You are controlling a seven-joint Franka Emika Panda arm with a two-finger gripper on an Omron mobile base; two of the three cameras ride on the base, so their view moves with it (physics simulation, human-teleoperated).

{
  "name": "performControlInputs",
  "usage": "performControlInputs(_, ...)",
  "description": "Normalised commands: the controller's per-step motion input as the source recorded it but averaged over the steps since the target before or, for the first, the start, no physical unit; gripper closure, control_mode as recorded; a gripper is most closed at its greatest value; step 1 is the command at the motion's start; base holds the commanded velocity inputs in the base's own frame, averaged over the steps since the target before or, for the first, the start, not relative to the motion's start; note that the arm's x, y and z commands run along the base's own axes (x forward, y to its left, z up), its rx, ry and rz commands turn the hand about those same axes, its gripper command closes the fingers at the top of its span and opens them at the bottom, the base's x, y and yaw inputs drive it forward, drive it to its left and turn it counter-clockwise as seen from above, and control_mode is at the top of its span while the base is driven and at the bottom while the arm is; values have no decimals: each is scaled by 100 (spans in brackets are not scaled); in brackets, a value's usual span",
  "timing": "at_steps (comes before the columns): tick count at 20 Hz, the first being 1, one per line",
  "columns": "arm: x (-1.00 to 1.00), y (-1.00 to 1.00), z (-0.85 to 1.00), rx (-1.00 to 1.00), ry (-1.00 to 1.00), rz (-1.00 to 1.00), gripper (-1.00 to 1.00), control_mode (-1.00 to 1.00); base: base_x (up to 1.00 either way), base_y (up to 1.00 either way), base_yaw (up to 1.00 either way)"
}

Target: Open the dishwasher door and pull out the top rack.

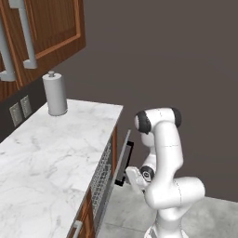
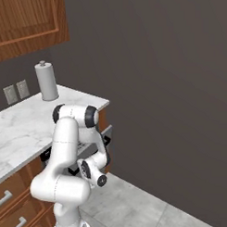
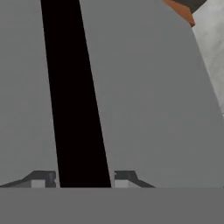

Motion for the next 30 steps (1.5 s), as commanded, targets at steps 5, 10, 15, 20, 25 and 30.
performControlInputs(5, -19, -100, -48, -3, 12, 0, 100, -100, 0, 0, 0)
performControlInputs(10, -17, -100, -60, -1, 10, -1, 100, -100, 0, 0, 0)
performControlInputs(15, -10, -100, -67, 0, 13, -2, 100, -100, 0, 0, 0)
performControlInputs(20, -10, -100, -69, 0, 14, -1, 100, -100, 0, 0, 0)
performControlInputs(25, -9, -100, -59, 0, 12, -1, 100, -100, 0, 0, 0)
performControlInputs(30, -29, -32, 62, -1, -9, -1, -100, -100, 0, 0, 0)
